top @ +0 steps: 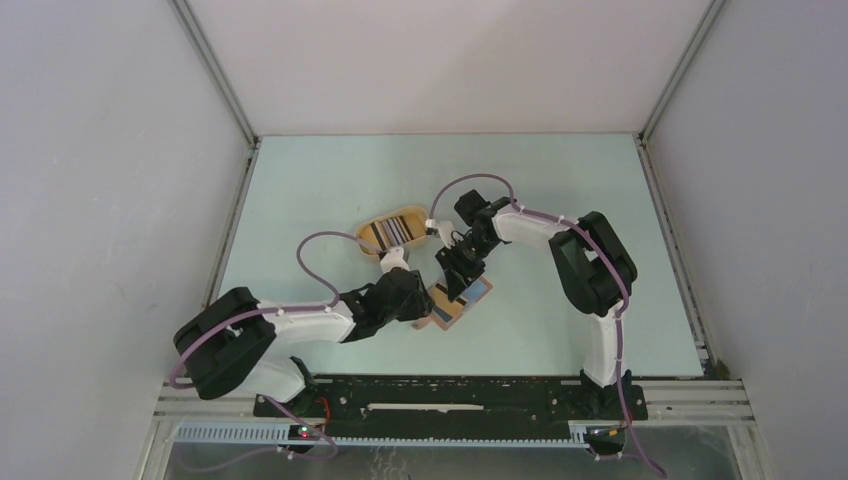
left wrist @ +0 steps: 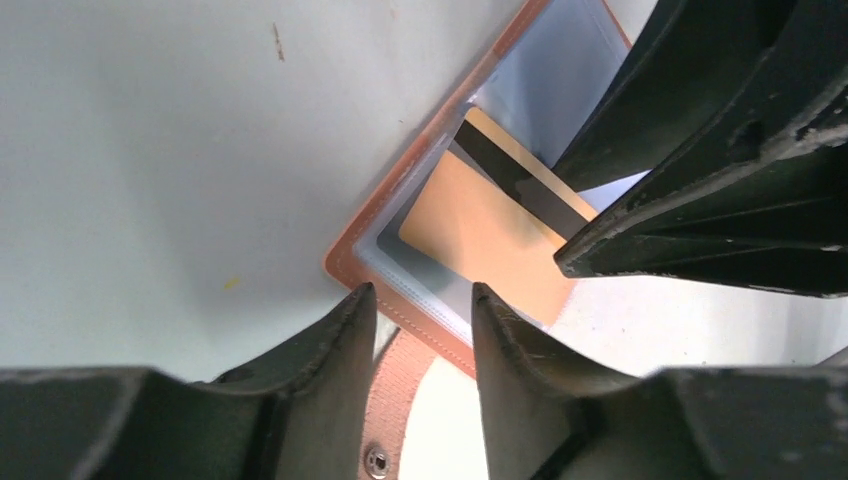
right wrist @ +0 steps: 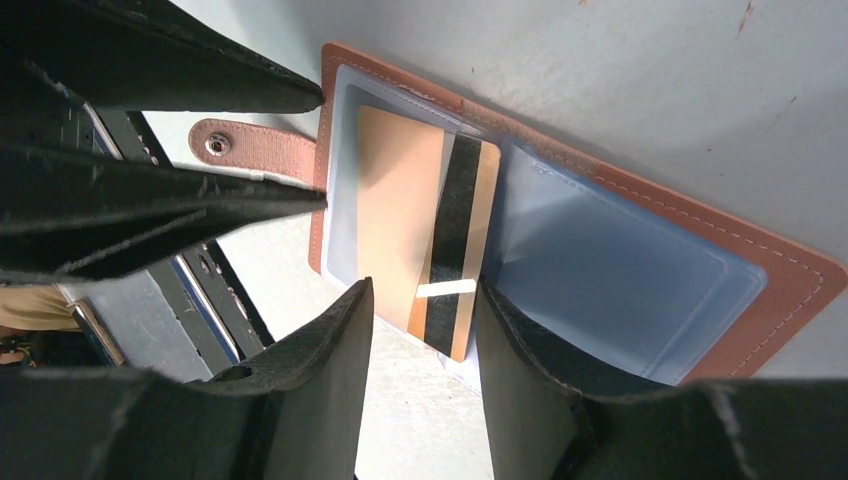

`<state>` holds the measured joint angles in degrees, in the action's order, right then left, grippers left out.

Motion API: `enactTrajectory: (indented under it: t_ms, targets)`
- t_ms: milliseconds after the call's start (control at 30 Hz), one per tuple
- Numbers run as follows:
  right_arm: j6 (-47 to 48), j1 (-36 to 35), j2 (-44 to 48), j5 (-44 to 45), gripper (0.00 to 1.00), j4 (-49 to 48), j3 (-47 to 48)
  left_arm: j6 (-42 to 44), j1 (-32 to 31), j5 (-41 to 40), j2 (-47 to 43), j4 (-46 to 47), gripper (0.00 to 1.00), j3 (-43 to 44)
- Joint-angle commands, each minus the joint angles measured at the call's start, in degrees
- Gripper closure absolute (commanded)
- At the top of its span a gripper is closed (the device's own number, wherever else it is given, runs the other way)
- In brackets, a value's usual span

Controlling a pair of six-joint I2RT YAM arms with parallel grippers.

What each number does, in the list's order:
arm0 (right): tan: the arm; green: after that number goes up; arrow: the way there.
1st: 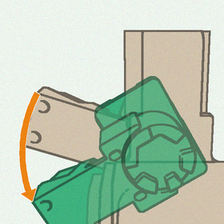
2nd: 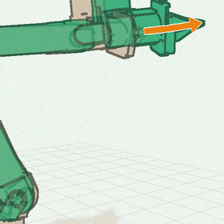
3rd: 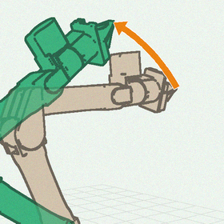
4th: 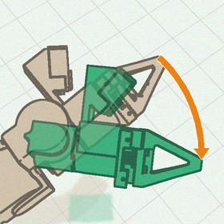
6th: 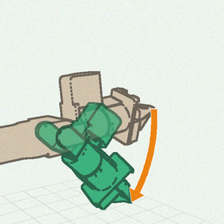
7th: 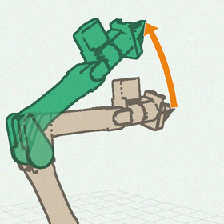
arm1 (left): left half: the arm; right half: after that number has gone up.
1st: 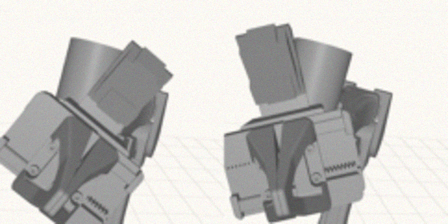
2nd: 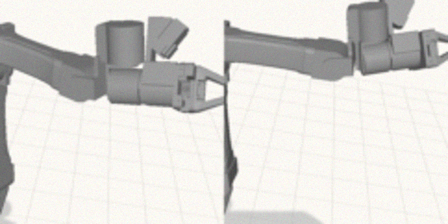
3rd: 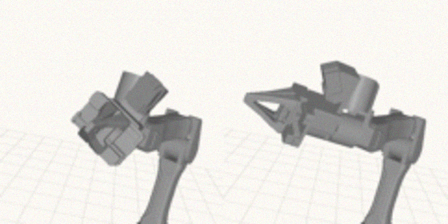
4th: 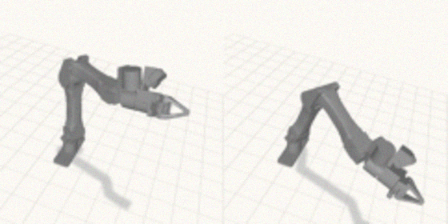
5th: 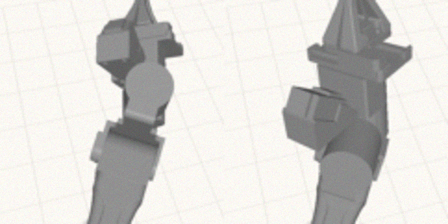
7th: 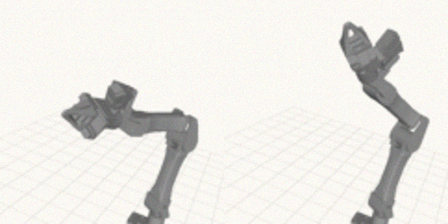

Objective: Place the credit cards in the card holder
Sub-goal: Insert the credit card into the card holder.

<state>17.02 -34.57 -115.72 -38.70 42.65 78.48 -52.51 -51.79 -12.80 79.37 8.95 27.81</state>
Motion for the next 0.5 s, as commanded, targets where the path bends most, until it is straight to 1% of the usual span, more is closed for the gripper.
enactTrajectory:
  t_ms: [0, 100, 300, 467]
  targets:
    - [-0.2, -0.5, -0.3, 0.3, 0.5, 0.7, 1.7, -0.8, -1.1, -0.7, 1.3, -2.9, 0.51, 2.1]
    - [-0.1, -0.5, -0.3, 0.0, 0.51, 0.8, 1.7, -1.2, -1.6, -1.2, 2.0, -3.3, 0.47, 2.4]
    - [0.2, -1.0, -0.2, -1.7, 0.56, 1.4, 1.8, -0.8, -1.7, -1.1, 5.0, -3.2, 0.47, 3.8]
    - [0.8, -2.5, -0.5, -2.3, 0.58, 2.1, 2.0, -0.7, -1.8, -1.5, 5.1, -3.1, 0.48, 3.9]
